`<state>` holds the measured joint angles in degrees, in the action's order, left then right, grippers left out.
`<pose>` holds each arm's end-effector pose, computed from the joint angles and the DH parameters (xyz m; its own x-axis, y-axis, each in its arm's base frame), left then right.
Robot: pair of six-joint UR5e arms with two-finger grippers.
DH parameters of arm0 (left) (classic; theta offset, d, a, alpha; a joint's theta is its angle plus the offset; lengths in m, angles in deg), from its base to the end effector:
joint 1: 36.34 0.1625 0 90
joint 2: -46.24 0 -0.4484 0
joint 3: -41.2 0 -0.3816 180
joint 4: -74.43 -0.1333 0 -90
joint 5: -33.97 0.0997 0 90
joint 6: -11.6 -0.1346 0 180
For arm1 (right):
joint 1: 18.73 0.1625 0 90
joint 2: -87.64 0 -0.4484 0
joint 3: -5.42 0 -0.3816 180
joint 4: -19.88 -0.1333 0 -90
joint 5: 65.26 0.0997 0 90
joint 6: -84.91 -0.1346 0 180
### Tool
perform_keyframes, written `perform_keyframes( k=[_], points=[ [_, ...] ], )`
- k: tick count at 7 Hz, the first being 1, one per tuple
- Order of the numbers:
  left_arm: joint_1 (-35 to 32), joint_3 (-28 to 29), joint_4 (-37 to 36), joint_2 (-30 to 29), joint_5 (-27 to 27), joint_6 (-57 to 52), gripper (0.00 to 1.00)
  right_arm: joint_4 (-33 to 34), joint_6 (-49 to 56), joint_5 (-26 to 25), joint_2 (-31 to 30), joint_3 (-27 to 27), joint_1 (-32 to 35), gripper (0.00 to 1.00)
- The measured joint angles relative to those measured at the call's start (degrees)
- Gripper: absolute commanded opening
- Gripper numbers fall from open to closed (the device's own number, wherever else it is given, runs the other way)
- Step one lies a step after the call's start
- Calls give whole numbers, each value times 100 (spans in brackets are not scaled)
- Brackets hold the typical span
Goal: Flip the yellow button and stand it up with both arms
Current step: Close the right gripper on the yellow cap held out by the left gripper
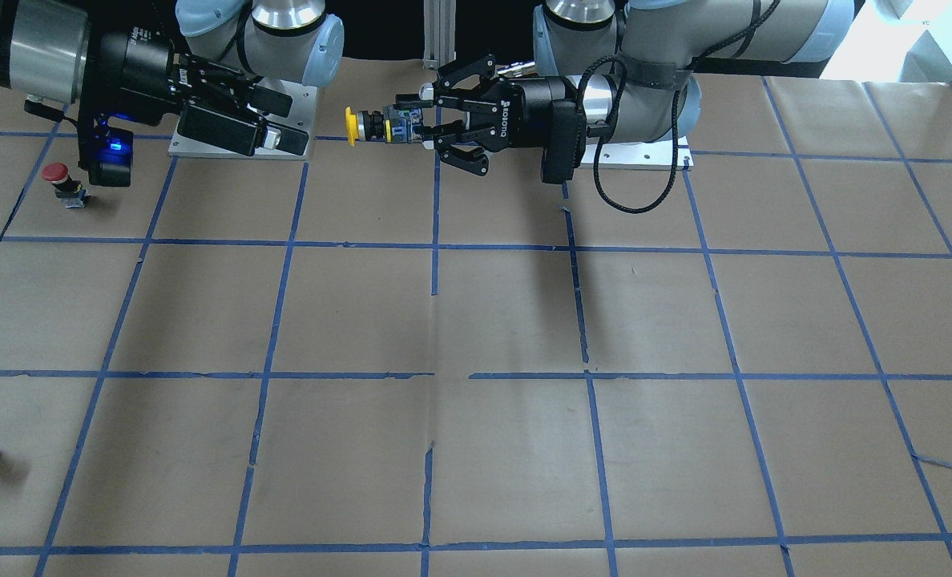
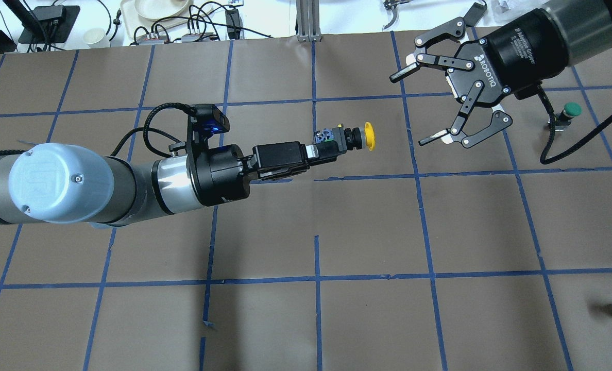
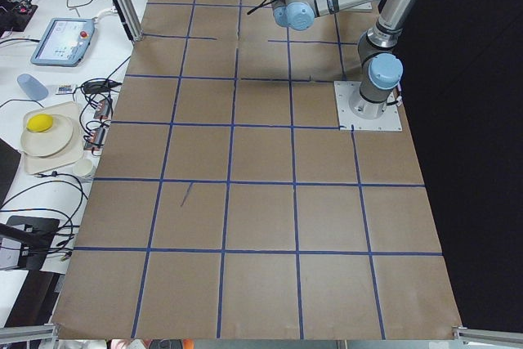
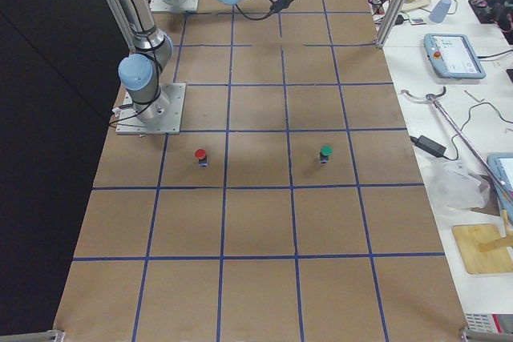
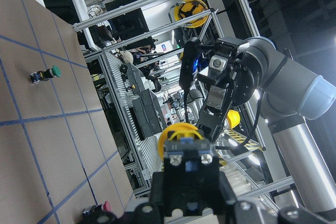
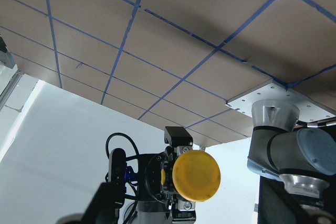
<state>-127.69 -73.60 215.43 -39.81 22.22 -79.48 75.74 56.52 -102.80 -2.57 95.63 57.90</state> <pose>-0.2740 -0.3765 0.3878 0.0039 0.3290 0.9443 -0.1818 0.9288 -0.3228 0.1372 -0.4607 0.4871 -0.3400 0.8877 -0.3105 0.4013 0.4355 0.8058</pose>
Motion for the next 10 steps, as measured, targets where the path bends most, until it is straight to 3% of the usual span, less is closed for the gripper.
perform_keyframes(
  k=[2, 6, 7, 10],
  points=[
    [-213, 1, 29, 22, -432, 36, 14, 7, -79, 83, 34, 55, 68, 100],
    [-331, 0, 49, 18, -581, 53, 14, 4, -111, 106, 93, 73, 238, 95],
    [-336, 1, 48, 18, -588, 53, 14, -8, -100, 102, 98, 74, 288, 84],
    [-340, 8, 36, 18, -599, 45, 14, -43, -75, 65, 80, 75, 324, 37]
  ],
)
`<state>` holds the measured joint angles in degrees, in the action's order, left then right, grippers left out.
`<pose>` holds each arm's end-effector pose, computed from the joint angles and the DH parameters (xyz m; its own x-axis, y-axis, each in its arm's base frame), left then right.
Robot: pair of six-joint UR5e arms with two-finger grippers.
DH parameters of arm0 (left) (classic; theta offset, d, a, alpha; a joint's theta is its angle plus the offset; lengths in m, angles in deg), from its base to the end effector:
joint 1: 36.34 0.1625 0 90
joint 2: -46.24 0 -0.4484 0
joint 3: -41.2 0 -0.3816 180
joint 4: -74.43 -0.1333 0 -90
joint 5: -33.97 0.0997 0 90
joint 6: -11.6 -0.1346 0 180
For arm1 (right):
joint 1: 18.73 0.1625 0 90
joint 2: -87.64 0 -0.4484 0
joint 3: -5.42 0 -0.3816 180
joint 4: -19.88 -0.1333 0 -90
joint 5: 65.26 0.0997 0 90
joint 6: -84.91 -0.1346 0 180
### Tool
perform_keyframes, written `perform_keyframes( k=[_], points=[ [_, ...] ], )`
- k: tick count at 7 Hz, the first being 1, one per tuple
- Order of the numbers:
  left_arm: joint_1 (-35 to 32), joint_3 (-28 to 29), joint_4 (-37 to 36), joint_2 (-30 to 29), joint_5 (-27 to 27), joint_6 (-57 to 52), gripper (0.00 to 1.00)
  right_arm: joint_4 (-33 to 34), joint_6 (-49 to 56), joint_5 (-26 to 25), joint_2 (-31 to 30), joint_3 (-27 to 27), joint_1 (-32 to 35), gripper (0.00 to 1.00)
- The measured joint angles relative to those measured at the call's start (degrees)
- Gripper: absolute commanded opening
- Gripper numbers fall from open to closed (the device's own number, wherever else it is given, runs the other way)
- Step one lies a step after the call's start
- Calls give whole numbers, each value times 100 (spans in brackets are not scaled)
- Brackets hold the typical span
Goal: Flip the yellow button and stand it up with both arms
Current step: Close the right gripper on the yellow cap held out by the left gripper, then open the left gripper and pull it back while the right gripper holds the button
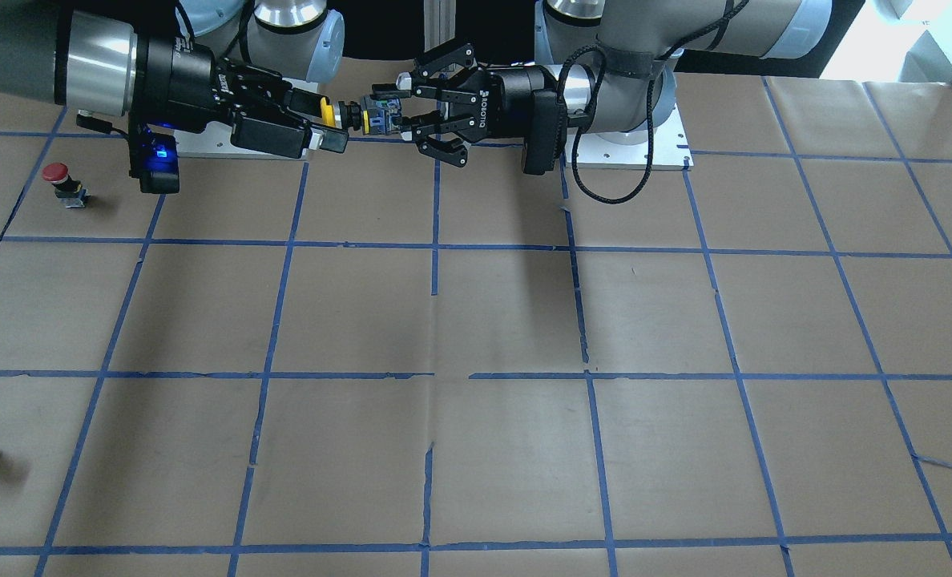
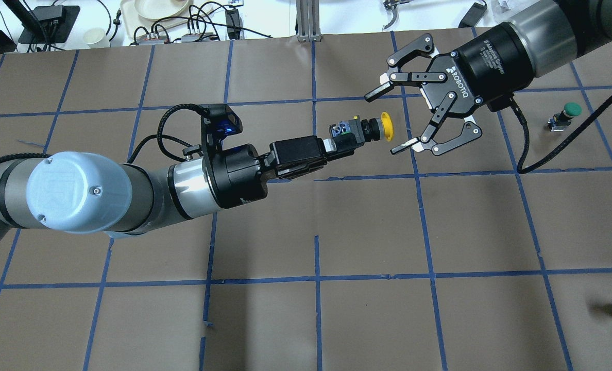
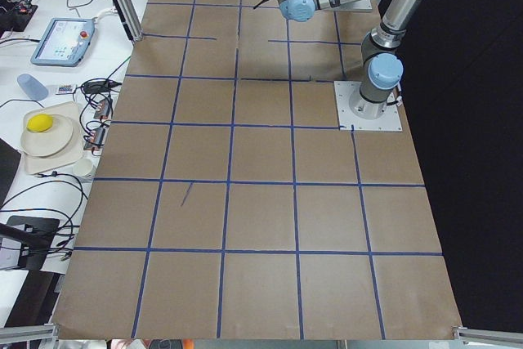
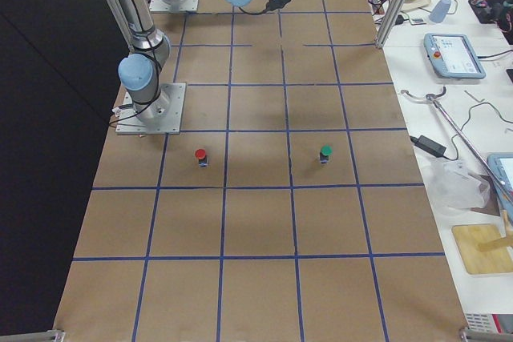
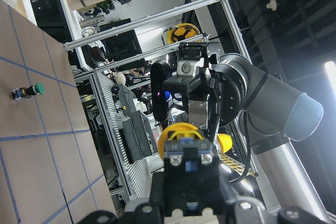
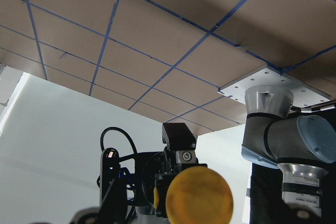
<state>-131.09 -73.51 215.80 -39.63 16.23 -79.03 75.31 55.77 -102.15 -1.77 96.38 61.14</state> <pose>-0.2933 -0.3718 0.3935 0.0231 0.3190 0.9475 -0.2289 0.9242 -0.3055 0.1635 -0.4548 0.4765 -0.3745 0.8848 -0.2772 0.3715 0.4171 0.8295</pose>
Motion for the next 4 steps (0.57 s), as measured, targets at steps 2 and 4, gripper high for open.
perform_keyframes(
  k=[2, 4],
  points=[
    [0, 1, 5, 0, -22, -15, 15, -55, 49, -16, -1, 0, 2, 27],
    [0, 3, 6, 0, -24, 5, 80, -194, 227, -28, 0, -2, 0, 24]
  ],
)
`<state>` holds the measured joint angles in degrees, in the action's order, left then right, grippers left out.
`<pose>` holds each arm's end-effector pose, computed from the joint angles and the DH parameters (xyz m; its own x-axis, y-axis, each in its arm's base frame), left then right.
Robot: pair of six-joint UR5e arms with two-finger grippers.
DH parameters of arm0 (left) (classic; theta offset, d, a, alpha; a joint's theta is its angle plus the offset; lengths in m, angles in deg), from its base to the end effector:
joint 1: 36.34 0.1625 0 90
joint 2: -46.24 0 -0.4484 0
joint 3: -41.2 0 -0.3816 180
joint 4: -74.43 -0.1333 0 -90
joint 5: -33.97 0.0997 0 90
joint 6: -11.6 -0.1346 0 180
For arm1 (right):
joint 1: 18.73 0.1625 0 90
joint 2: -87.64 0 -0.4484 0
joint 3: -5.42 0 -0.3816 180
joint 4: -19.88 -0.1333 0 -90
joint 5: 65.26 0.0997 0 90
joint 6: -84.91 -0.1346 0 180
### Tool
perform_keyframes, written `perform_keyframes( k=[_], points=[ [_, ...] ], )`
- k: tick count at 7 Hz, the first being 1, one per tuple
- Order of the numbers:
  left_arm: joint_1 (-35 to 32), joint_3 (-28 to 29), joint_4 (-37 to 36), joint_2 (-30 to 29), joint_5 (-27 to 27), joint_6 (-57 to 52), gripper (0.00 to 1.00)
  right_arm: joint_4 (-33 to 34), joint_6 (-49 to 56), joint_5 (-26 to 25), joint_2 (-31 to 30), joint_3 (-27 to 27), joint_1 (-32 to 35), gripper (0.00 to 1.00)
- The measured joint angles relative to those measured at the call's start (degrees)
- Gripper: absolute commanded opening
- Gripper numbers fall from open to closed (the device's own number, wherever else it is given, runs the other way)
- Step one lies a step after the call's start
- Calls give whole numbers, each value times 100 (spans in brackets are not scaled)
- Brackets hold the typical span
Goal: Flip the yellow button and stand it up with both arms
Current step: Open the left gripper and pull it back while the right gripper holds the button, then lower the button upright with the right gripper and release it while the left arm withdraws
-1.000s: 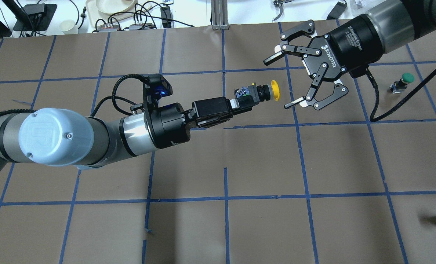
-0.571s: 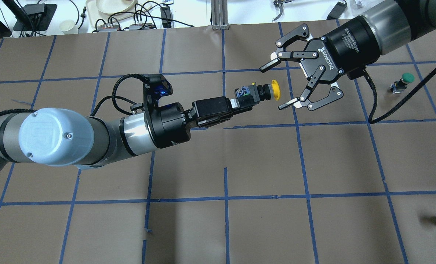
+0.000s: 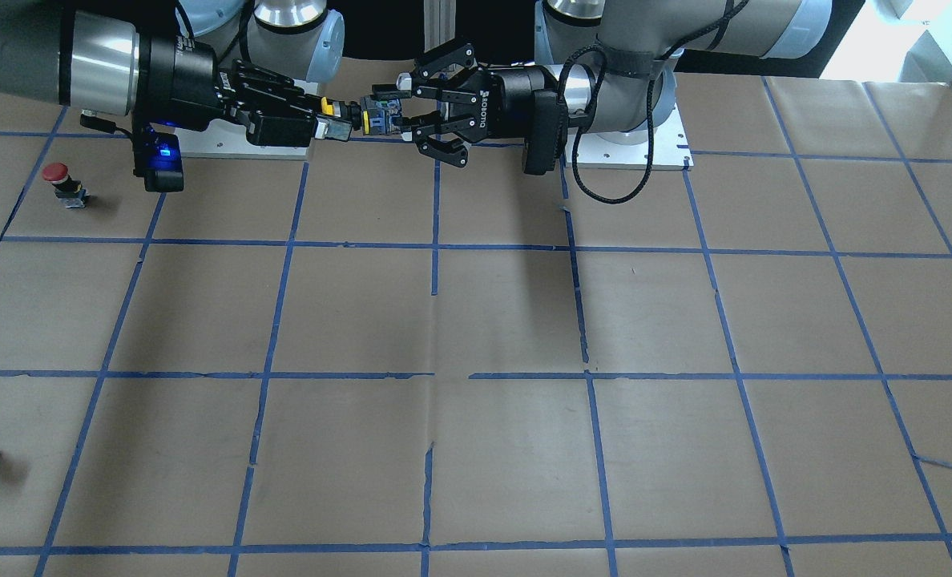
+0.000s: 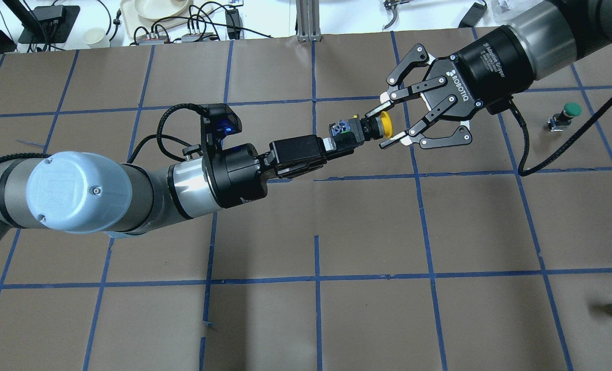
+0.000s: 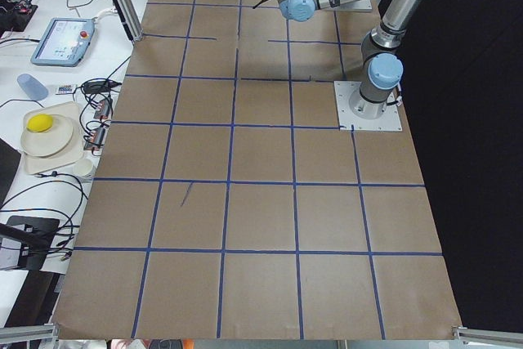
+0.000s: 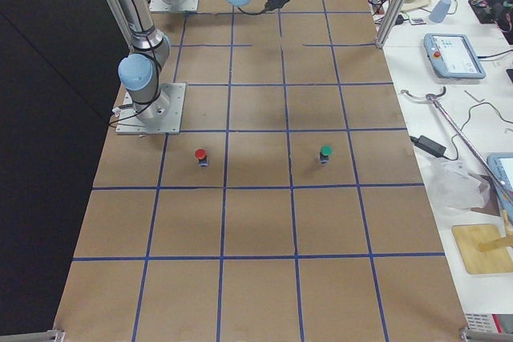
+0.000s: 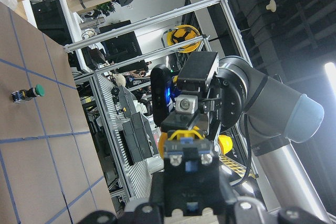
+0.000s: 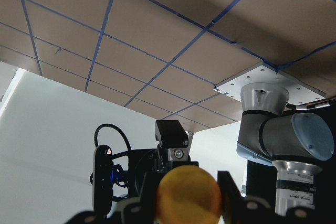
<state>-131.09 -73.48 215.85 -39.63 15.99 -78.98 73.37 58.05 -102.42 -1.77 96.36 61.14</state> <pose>-0.2932 -0.3724 0.3938 0.0233 0.3178 0.9479 -0.2330 0.9237 -0.3040 0.1639 -0.4504 0.4752 -0.3908 0.8763 -0.2815 0.3532 0.4252 0.8333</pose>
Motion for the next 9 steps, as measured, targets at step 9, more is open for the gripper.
perform_keyframes(
  k=[9],
  points=[
    [1144, 704, -75, -193, 1824, 1727, 95, 1270, 1274, -2845, 69, -7, -286, 15]
  ],
)
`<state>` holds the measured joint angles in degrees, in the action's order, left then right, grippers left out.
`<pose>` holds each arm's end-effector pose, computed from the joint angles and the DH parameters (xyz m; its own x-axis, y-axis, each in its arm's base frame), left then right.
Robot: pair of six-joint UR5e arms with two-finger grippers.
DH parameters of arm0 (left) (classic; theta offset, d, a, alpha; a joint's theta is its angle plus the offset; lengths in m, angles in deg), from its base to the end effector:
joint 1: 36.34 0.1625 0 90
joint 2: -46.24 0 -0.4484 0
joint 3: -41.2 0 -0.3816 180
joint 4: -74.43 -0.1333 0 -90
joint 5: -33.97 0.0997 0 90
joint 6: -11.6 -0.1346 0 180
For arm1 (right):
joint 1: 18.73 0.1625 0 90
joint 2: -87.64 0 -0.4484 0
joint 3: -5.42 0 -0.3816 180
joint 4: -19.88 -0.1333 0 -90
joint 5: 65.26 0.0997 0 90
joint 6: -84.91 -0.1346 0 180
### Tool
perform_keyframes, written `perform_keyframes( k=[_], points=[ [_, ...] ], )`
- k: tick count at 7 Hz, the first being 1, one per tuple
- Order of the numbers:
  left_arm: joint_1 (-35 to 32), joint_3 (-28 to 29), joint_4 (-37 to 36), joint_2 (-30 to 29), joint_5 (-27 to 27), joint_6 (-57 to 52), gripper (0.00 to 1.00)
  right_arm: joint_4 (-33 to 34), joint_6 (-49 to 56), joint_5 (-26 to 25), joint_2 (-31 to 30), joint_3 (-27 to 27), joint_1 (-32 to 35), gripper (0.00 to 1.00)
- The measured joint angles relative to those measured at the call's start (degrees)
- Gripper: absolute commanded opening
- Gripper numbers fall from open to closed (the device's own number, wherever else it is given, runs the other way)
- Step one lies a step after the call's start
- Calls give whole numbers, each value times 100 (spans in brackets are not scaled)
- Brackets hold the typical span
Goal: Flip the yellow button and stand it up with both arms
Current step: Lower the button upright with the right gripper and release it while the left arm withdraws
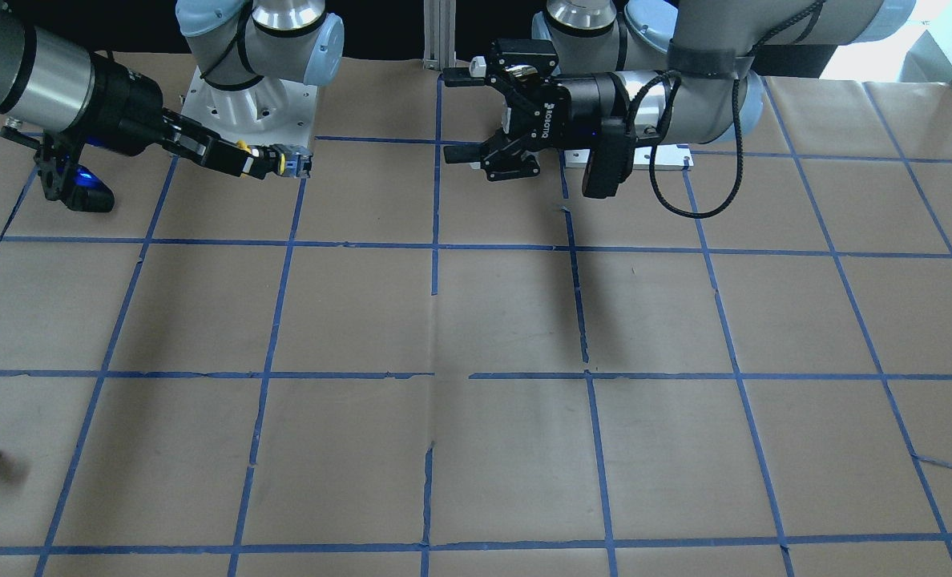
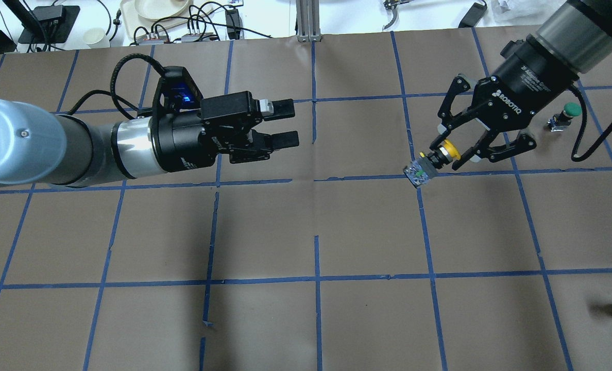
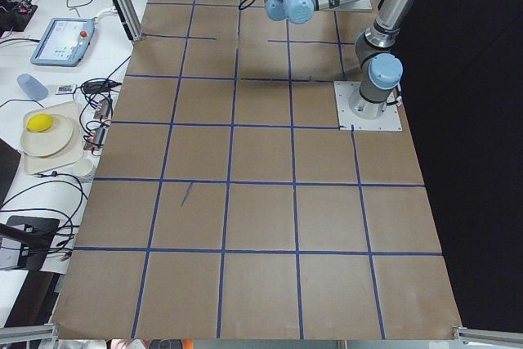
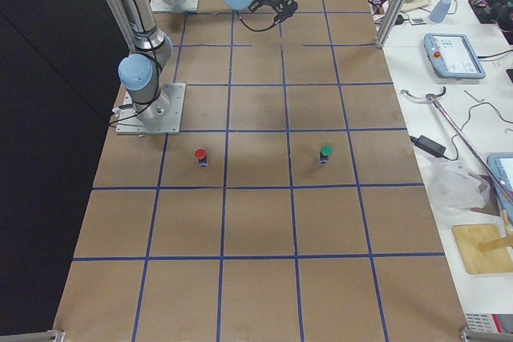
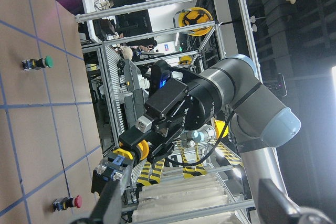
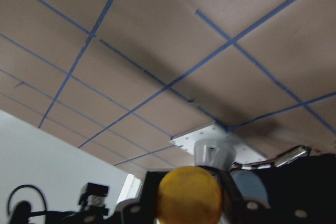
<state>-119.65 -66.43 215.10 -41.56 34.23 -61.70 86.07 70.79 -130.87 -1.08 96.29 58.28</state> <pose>-0.2206 -0.4190 0.4176 -0.0159 0.1243 0.9921 -0.1113 0.9859 -0.1253 0.0880 -0.4588 0.4426 -0.7719 0.5831 -0.2533 0.4026 0.7567 0.5151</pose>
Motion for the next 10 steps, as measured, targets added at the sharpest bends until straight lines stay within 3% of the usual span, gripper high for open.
perform_keyframes(
  k=[2, 4, 7, 10],
  points=[
    [393, 423, -36, -279, 723, 278, 96, 1010, 1166, -1332, 27, 528, -246, 13],
    [525, 1154, -206, -729, 1412, 698, 99, 2586, 2796, -2144, 25, 1467, -959, 11],
    [542, 1976, -1223, -1358, 3115, 1479, 99, 4472, 4564, -2611, 366, 2079, -1979, 6],
    [508, 2063, -2638, -1460, 4673, 2336, 99, 6031, 5648, -2887, 776, 2412, -2377, 5]
  ],
)
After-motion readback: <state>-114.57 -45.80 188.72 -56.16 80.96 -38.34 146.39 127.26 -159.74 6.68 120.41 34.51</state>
